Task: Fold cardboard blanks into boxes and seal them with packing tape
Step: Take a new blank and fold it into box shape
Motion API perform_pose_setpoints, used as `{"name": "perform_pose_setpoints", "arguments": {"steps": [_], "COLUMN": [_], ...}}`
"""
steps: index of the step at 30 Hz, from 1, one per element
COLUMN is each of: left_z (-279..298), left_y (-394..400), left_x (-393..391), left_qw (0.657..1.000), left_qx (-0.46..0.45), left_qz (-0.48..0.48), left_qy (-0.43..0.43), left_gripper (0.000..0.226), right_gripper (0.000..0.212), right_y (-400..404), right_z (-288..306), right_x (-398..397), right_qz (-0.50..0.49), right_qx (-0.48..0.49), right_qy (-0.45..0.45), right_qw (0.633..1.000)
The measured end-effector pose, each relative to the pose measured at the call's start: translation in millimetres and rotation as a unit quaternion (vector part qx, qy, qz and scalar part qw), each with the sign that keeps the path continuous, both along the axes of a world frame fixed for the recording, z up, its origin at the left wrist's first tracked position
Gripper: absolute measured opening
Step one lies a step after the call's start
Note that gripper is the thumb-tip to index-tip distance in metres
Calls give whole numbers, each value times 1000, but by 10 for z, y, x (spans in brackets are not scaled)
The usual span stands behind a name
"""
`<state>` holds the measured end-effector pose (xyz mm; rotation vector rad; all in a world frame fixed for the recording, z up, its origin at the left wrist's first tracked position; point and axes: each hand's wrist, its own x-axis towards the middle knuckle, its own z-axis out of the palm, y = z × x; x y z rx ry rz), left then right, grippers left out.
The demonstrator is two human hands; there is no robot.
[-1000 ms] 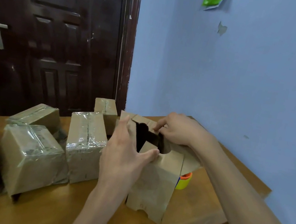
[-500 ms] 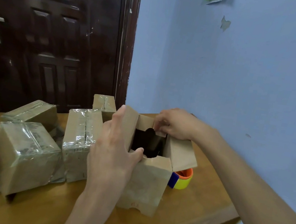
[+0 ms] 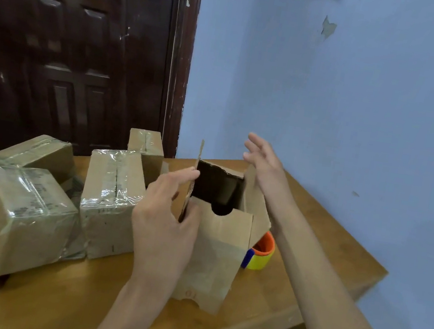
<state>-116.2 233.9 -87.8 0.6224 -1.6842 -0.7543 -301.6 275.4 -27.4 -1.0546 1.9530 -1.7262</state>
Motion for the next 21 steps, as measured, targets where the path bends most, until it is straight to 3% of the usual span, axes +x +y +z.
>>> {"name": "perform_pose_setpoints", "arguments": {"steps": [2, 6, 9, 11, 12, 13, 16, 18, 21], "left_z": [-7, -37, -68, -102, -119, -147, -241, -264, -243], "left_y": [-18, 3, 39, 49, 51, 41, -29, -79, -129], "left_x": [-24, -71, -83, -89, -91, -89, -65, -36, 34], "left_qw": [1000, 999, 998, 997, 997, 997, 995, 991, 976], "left_qx": [-6, 4, -5, -13, -18, -25, -46, -60, -54], "left_qz": [2, -29, -53, -66, -70, -70, -72, -94, -146], "left_qy": [-6, -15, -26, -30, -33, -36, -42, -71, -149], "left_gripper": [51, 59, 66, 65, 63, 61, 52, 44, 59], "right_gripper": [51, 32, 34, 31, 28, 25, 22, 32, 47], "right_y": [-56, -182, -289, -388, -423, -435, -373, -311, -270], "right_z": [71, 237, 353, 318, 255, 182, -50, -141, -224], "right_x": [13, 86, 121, 104, 99, 102, 115, 96, -5], "right_qz": [2, 62, 31, 55, 71, 67, -28, -57, -24], "right_qx": [64, 259, 412, 461, 448, 405, 158, 89, 182], "right_qy": [21, 147, 314, 363, 361, 343, 174, 68, 114], "right_qw": [998, 953, 855, 808, 814, 845, 971, 992, 976]}}
